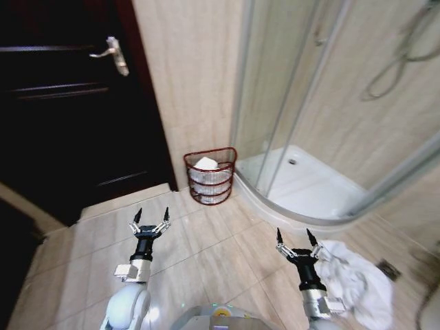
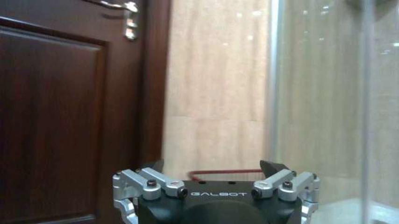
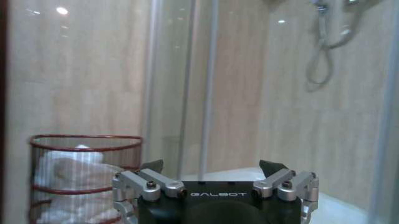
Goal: Discard the used towel into the hamper.
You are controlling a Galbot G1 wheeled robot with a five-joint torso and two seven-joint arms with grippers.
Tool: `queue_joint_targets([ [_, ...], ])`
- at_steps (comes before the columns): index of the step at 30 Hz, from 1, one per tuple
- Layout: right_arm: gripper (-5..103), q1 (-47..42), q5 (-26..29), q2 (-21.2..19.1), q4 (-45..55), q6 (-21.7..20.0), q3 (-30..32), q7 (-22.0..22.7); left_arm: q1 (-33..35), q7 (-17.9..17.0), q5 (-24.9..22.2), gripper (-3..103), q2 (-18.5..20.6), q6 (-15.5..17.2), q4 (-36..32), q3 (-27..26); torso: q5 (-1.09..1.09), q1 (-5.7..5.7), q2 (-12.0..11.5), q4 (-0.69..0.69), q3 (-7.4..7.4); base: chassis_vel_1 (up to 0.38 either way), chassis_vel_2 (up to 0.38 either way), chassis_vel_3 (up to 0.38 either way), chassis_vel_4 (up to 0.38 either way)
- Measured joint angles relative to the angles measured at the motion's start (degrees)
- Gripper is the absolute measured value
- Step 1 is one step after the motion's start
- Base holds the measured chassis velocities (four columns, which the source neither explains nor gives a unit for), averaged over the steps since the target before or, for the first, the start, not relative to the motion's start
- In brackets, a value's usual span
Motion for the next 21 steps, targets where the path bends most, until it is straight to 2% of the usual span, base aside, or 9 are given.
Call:
queue_joint_targets([
  [21,100,-0.08,0.23,-0.22,-0.41,0.73,0.13,0.46,-0.19,0.00,0.41,100,-0.25,-0.23,0.19,0.08,0.01,0.00,0.00,0.00,0.00,-0.128,-0.124,-0.128,-0.121],
])
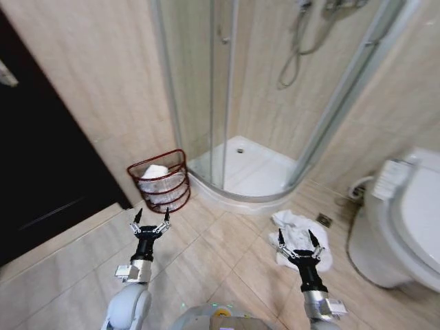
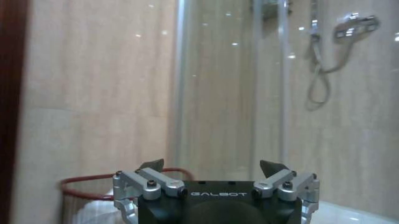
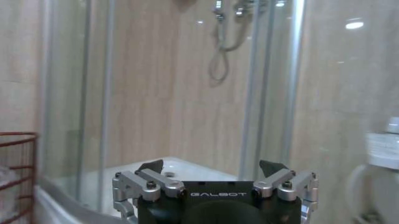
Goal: Discard the used towel into the hamper.
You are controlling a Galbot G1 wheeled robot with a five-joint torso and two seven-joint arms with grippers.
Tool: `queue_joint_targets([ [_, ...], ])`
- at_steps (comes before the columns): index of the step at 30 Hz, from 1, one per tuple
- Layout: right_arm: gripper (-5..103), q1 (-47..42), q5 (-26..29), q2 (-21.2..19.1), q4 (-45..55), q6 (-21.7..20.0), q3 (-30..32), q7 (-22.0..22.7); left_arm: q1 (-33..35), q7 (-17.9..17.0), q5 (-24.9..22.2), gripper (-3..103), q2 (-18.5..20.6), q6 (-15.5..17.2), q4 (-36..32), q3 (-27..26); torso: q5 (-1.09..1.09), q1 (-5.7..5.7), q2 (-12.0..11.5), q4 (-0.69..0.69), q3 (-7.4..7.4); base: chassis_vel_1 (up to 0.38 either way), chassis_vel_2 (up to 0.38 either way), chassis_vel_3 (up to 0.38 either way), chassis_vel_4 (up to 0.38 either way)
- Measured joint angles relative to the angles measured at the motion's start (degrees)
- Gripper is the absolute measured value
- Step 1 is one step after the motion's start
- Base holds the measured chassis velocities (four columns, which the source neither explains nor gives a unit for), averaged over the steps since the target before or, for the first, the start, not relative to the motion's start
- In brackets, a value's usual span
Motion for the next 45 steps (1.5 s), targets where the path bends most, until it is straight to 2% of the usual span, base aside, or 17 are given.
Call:
queue_joint_targets([
  [17,100,0.00,0.31,0.08,-0.81,0.26,0.37,0.50,-0.37,0.21,-0.13,100,0.14,0.16,0.35,0.18,-0.01,0.00,0.00,0.01,0.00,-0.123,-0.127,-0.125,-0.117],
  [29,100,-0.15,0.07,0.58,-0.95,-0.56,-0.34,3.52,-0.97,0.57,-0.32,100,0.24,0.28,0.89,0.16,0.00,0.00,0.00,-0.01,0.00,-0.133,-0.121,-0.125,-0.119],
  [45,100,-0.13,0.40,-0.03,-1.69,0.59,0.46,3.46,-0.67,1.19,-0.45,100,-0.19,-0.41,0.66,0.24,-0.01,0.00,0.00,0.01,0.00,-0.018,-0.008,-0.004,-0.015],
])
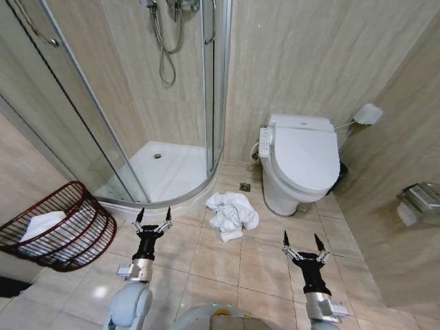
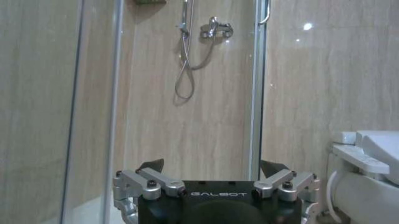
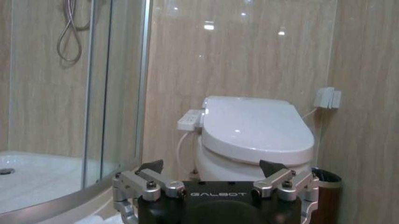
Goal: Discard the used towel into the hamper.
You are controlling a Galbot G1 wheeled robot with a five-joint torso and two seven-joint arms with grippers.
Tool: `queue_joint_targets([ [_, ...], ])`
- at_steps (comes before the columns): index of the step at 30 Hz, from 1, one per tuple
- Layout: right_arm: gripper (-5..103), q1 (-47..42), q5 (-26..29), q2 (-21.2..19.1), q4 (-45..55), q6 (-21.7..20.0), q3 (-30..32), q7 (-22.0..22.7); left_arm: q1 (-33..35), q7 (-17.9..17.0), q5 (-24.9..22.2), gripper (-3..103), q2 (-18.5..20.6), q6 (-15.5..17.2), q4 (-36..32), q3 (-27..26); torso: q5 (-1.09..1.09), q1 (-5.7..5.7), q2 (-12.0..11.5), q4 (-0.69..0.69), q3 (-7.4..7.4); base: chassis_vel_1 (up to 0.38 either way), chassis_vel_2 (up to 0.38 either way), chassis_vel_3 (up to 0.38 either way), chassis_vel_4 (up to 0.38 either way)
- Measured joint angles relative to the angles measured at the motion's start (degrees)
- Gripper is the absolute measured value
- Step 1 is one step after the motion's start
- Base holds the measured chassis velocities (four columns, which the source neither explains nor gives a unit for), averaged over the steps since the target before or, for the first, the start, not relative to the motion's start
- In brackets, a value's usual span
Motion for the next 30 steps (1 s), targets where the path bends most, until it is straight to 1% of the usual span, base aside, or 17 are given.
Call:
queue_joint_targets([
  [13,100,0.20,0.41,-0.93,-0.63,0.62,-0.05,-0.02,0.38,0.07,0.32,100,-0.56,-0.42,-0.21,-0.10,0.00,0.00,0.00,0.00,0.00,-0.061,0.065,0.064,-0.062],
  [30,100,1.19,1.34,-1.75,-1.61,0.42,0.09,-0.27,0.13,0.92,0.55,100,-1.04,-0.04,-0.08,-0.06,0.00,0.00,0.00,0.00,0.00,-0.052,0.048,0.045,-0.051],
])
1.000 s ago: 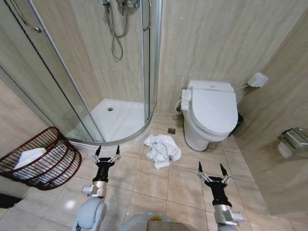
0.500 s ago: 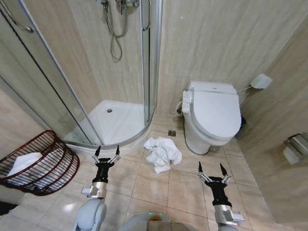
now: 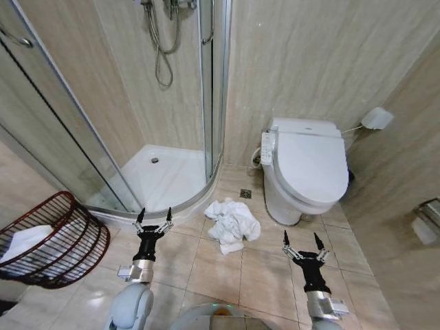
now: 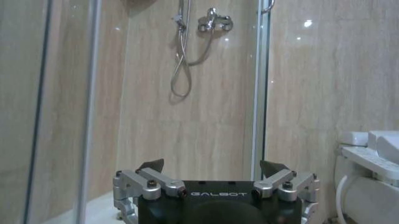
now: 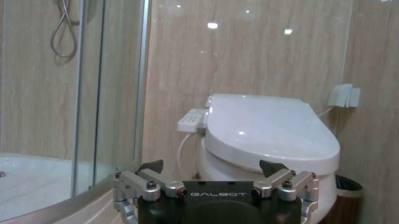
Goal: Discard the used towel into the hamper.
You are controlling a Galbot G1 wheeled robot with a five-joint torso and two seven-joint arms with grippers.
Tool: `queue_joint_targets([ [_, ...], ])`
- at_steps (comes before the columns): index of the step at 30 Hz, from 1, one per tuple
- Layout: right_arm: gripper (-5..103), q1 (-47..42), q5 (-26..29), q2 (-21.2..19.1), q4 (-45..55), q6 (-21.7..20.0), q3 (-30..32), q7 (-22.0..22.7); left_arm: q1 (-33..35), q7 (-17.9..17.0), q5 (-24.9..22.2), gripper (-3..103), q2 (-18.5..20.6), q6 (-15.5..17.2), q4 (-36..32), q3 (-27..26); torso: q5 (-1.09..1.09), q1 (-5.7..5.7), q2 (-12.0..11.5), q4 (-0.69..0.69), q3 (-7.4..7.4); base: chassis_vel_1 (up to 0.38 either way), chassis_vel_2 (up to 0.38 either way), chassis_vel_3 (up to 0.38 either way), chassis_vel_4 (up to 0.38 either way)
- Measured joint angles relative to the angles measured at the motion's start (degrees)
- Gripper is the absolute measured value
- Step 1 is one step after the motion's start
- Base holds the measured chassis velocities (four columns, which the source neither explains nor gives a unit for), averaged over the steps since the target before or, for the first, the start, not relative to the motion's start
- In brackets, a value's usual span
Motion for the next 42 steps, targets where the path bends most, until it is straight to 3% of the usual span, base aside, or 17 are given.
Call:
queue_joint_targets([
  [13,100,0.17,0.27,-0.06,-0.14,-0.08,0.35,-0.13,-0.63,1.39,-0.53,100,0.76,1.58,0.63,0.23,0.01,0.00,0.00,0.00,0.00,-0.058,0.053,0.056,-0.058],
  [21,100,-0.06,-0.87,-0.98,-0.10,0.14,0.23,-1.34,-2.55,6.04,-5.07,100,3.49,6.22,2.05,-0.41,0.00,0.00,0.00,0.00,0.00,-0.065,0.052,0.055,-0.062],
  [29,100,-0.23,-1.14,-2.04,0.01,0.73,0.48,-3.51,-2.91,6.58,-5.55,100,3.19,8.58,2.17,-0.07,-0.01,0.00,0.00,0.00,0.00,-0.055,0.063,0.061,-0.055],
  [37,100,1.37,3.20,-4.39,-1.11,-1.26,0.30,-5.15,-1.44,5.60,-4.56,100,2.54,7.48,1.92,-0.38,0.00,0.00,0.00,0.00,0.00,-0.007,0.006,0.005,-0.007],
  [40,100,4.71,5.12,-8.24,-4.66,-4.14,-0.08,-6.55,-0.76,4.51,-4.04,100,1.90,6.35,1.50,-0.88,0.01,0.00,0.00,0.00,0.00,0.000,0.000,0.000,0.000],
  [42,100,5.26,5.53,-8.78,-5.14,-4.66,-0.28,-6.73,-0.71,4.42,-3.89,100,1.66,6.28,1.33,-0.88,0.01,0.00,0.00,0.00,0.00,0.000,0.000,0.000,0.000],
])
